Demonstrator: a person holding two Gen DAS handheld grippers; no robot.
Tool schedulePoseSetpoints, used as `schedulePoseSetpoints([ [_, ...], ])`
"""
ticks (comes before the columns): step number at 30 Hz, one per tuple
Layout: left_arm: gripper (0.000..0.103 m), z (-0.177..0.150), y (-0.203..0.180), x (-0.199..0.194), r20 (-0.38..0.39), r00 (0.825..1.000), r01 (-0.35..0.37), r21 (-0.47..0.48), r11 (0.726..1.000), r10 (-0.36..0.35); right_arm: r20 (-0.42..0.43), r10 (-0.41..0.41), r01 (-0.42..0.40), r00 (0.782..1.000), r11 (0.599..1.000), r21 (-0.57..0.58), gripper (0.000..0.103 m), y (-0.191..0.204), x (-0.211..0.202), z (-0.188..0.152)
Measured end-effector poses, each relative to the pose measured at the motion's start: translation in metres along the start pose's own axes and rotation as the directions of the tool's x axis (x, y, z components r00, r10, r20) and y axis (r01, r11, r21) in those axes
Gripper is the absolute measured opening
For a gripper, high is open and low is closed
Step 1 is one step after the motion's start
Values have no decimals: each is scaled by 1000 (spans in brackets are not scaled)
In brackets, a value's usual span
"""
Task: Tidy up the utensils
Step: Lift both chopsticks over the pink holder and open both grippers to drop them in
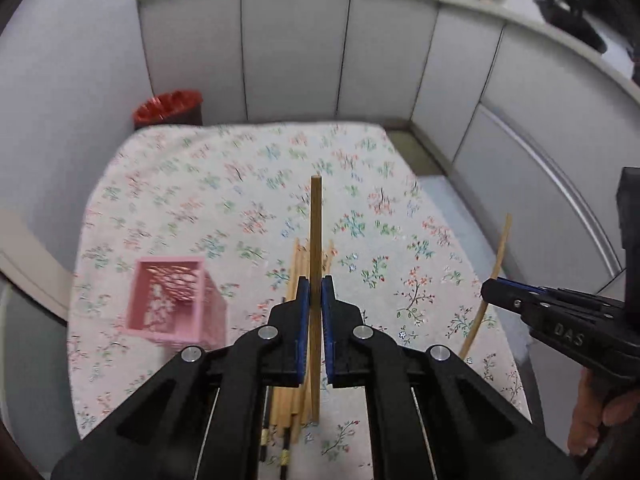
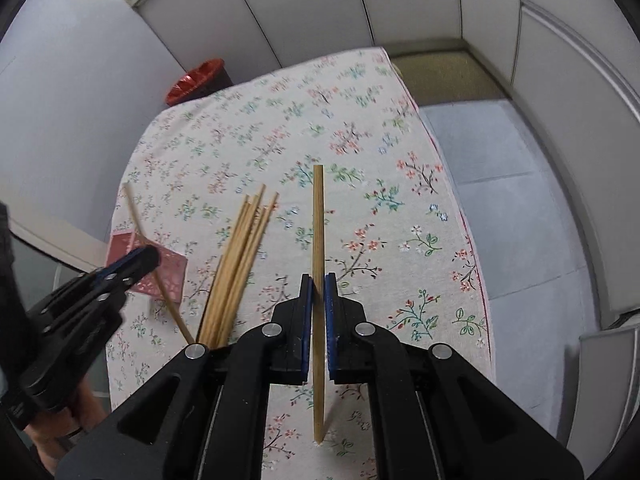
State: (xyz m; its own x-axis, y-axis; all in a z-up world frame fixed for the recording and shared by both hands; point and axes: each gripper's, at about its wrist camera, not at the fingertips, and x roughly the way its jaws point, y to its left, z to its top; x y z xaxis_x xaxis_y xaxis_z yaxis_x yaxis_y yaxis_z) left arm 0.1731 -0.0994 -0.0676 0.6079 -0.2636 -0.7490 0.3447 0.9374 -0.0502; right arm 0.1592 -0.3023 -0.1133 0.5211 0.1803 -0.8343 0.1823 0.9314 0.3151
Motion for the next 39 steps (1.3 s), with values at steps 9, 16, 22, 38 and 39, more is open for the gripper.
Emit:
schedulePoseSetpoints([
  [9,6,-12,46,-102,270,962,-19,-96,995,45,181,39,-28,983,998,-62,5,42,-61,-11],
  [16,6,1,73,-128,418,892,-114,-156,981,170,342,127,-75,931,984,-161,5,99,-103,-6],
  [22,6,7,89,-112,470,862,-126,-167,978,192,403,233,-142,885,960,-243,5,146,-108,5],
  [38,6,5,134,-16,268,948,-109,-238,965,173,303,237,-163,923,955,-249,5,192,-7,23],
  [39,6,4,137,-11,255,952,-102,-252,962,168,285,236,-169,929,956,-239,5,191,0,23],
])
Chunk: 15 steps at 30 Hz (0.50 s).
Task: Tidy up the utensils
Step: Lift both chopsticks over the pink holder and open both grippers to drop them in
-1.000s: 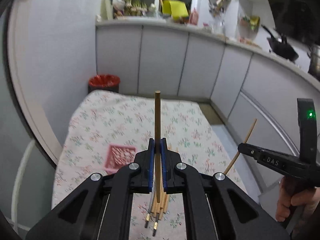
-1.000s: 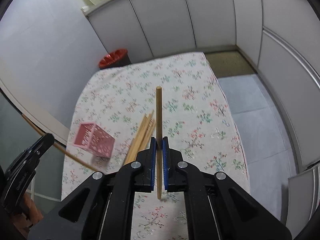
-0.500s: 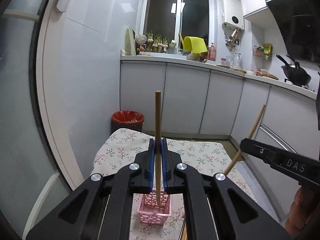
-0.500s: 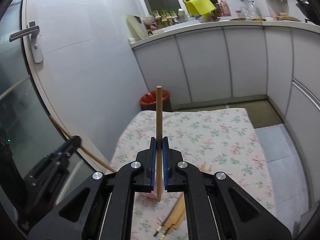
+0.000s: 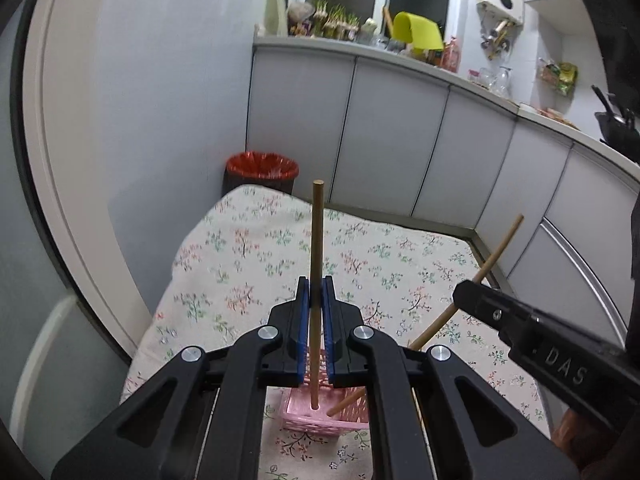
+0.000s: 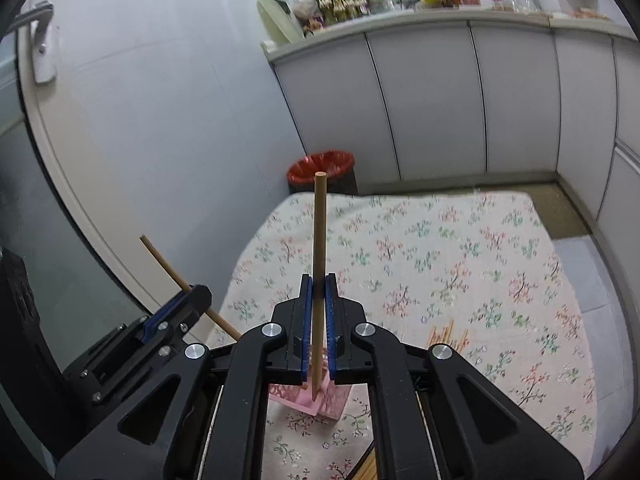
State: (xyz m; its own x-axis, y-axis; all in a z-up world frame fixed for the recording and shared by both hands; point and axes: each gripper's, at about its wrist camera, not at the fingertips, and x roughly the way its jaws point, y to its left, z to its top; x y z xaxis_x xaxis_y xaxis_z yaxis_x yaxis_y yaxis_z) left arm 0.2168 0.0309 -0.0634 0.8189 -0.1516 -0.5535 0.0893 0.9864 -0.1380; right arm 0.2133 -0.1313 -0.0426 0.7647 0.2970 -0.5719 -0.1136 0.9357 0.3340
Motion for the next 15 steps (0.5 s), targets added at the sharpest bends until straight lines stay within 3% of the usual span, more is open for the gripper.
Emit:
schedulePoseSetpoints([
  [7,8,-2,8,17,-23,1000,-11,-50,999,10,-67,16,-13,998,999,46,9,-13,28,-8],
  [9,19,1,10,15,-23,1000,-7,-71,997,5,-59,20,-16,998,998,61,14,-17,28,-7],
  [10,36,2,11,10,-11,1000,-9,-82,997,8,-55,26,-22,998,997,71,23,-19,27,-6],
  [11,46,3,11,7,-1,1000,-6,-88,996,6,-43,34,-30,998,996,84,27,-22,24,-5],
  [12,48,5,12,3,4,1000,-1,-93,996,2,-32,42,-39,999,995,91,34,-23,20,-3],
  [15,51,8,11,-4,-20,1000,1,-90,996,-3,-15,40,-38,999,996,80,37,-23,7,3],
])
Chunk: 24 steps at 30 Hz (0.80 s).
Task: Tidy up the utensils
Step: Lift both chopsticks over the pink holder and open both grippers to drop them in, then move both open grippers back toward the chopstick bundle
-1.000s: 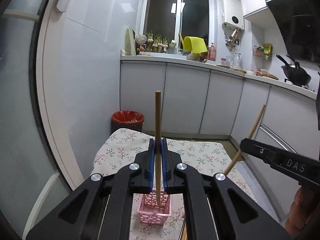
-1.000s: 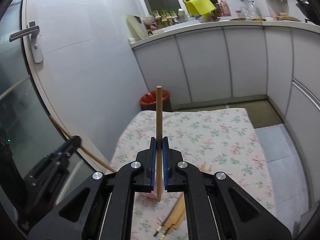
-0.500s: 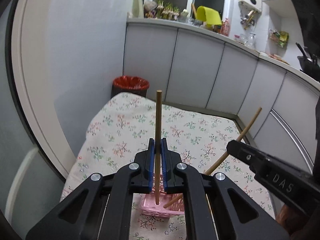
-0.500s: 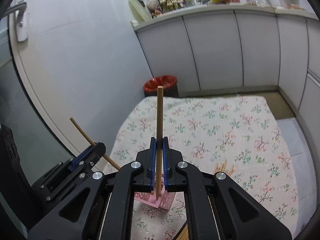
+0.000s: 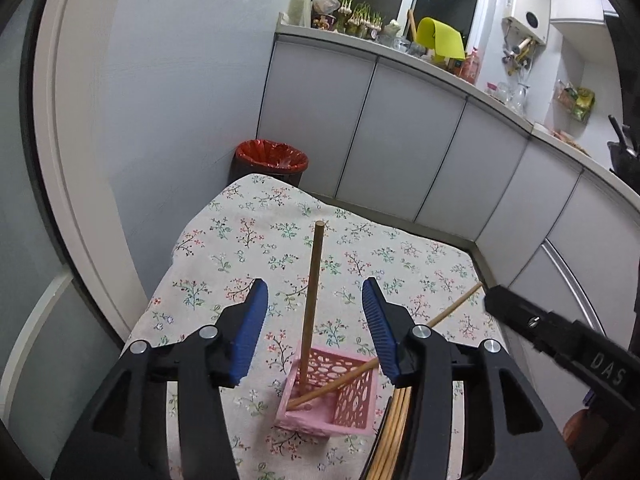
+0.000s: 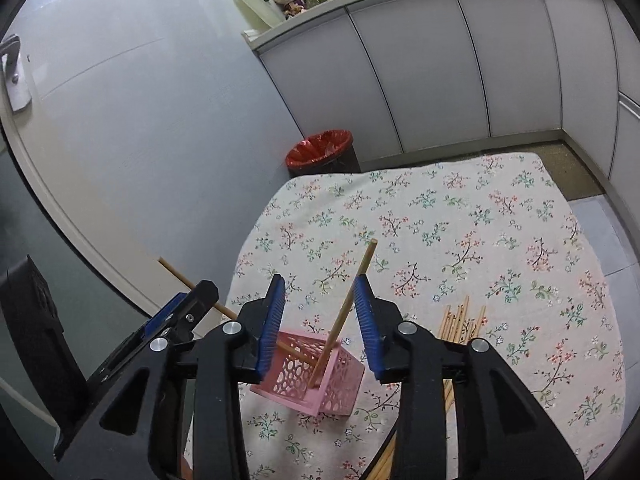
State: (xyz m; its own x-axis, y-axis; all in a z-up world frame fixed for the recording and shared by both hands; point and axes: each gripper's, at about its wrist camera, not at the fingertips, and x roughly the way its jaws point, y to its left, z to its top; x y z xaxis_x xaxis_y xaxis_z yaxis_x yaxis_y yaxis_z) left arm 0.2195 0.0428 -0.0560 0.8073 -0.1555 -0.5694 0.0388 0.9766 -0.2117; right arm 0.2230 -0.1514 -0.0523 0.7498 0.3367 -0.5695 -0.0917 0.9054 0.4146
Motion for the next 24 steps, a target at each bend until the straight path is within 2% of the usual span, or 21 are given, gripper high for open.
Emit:
schedulePoseSetpoints([
  [2,61,-2,1,-6,-16,1000,-15,-5,1000,15,11,-6,6,1000,1000,-3,42,-3,-11,2],
  [5,70,-7,3,-15,-47,999,-25,-2,1000,24,10,-38,38,999,999,-18,48,-10,-25,4],
  [8,81,-14,1,-22,-68,997,-35,26,999,37,-20,-88,87,996,996,-30,60,-23,-32,0],
  [11,87,-24,1,-25,-96,994,-47,44,998,51,-52,-148,146,988,988,-41,67,-40,-34,-9],
  [15,93,-38,6,-23,-139,988,-61,37,997,66,-109,-205,203,973,979,-28,73,-68,-30,-22],
  [18,95,-51,8,-19,-175,980,-81,53,995,89,-161,-241,242,957,970,-17,82,-84,-26,-32],
  [24,96,-69,11,-4,-279,950,-109,116,987,138,-232,-275,276,933,961,-29,87,-100,-10,-46],
])
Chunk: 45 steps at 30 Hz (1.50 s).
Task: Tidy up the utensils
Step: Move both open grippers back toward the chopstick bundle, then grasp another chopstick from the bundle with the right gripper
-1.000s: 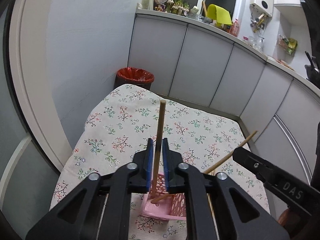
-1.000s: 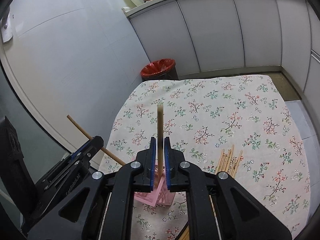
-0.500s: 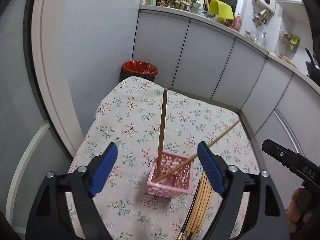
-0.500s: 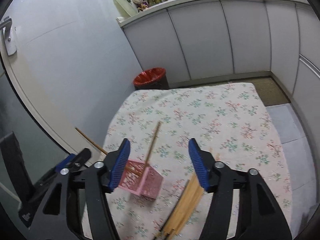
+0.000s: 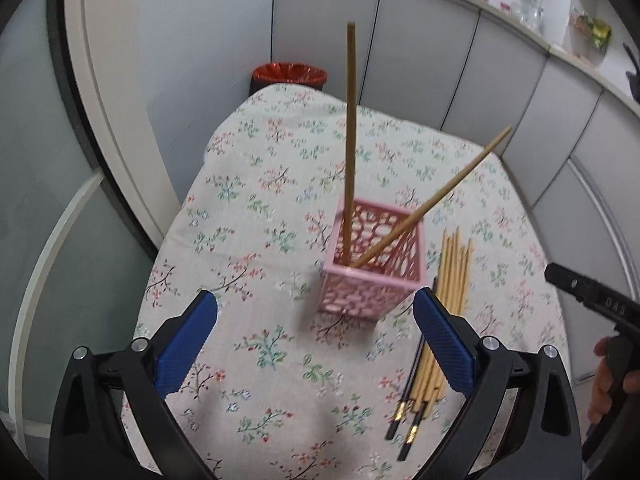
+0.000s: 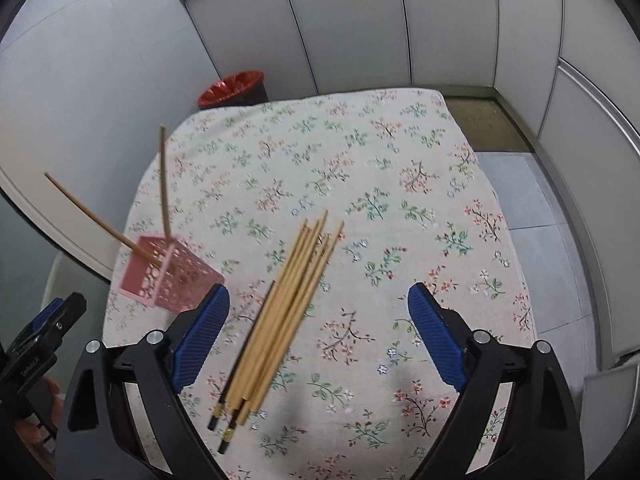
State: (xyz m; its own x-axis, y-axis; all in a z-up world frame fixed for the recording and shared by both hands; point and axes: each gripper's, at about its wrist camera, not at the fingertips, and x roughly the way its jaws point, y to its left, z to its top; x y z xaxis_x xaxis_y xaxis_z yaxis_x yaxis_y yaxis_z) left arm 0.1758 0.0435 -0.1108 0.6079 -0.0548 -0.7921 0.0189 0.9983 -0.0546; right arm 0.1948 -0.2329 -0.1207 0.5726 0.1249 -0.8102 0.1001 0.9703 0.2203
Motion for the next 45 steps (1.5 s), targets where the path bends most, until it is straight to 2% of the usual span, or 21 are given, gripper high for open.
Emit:
schedulePoseSetpoints([
  [3,96,-3,2,6,-51,997,-57,18,998,58,-29,-9,10,1000,1000,20,87,-5,15,0],
  [9,96,-7,10,10,-91,995,-42,9,999,43,-87,-14,21,996,996,81,87,-16,52,5],
  [11,96,-6,11,10,-90,995,-41,12,999,42,-109,-4,16,994,995,103,84,-19,66,7],
  [14,96,-6,12,12,-98,994,-41,10,999,42,-147,22,-5,989,994,112,64,-18,88,6],
  [15,96,-5,13,12,-101,994,-37,6,999,38,-162,29,-12,986,994,110,55,-16,95,5],
  [19,96,-5,16,11,-103,994,-23,0,1000,23,-191,35,-16,981,995,104,34,-8,116,4],
  [24,96,-5,19,10,-98,995,-19,-2,1000,18,-197,40,-19,980,994,106,25,-1,131,10],
  [27,96,-5,21,10,-98,995,-18,-8,1000,17,-213,10,12,977,995,99,17,2,140,10],
  [29,96,-5,21,9,-100,995,-12,-8,1000,11,-213,9,12,977,995,98,17,5,143,10],
  [32,96,-5,17,7,-100,995,6,2,1000,-5,-215,-39,48,976,998,37,17,15,145,9],
  [34,95,-6,13,4,-96,995,16,13,1000,-14,-224,-64,63,972,998,-10,11,18,145,7],
  [38,95,-9,1,-3,-93,994,53,43,998,-48,-259,-18,30,966,999,44,6,-1,136,3],
  [42,95,-14,-17,-10,-95,992,97,84,992,-89,-237,19,4,971,996,94,5,-20,110,-1],
  [45,86,-20,-40,-14,-103,989,120,143,982,-106,-216,37,-13,976,994,112,5,-27,89,-4],
])
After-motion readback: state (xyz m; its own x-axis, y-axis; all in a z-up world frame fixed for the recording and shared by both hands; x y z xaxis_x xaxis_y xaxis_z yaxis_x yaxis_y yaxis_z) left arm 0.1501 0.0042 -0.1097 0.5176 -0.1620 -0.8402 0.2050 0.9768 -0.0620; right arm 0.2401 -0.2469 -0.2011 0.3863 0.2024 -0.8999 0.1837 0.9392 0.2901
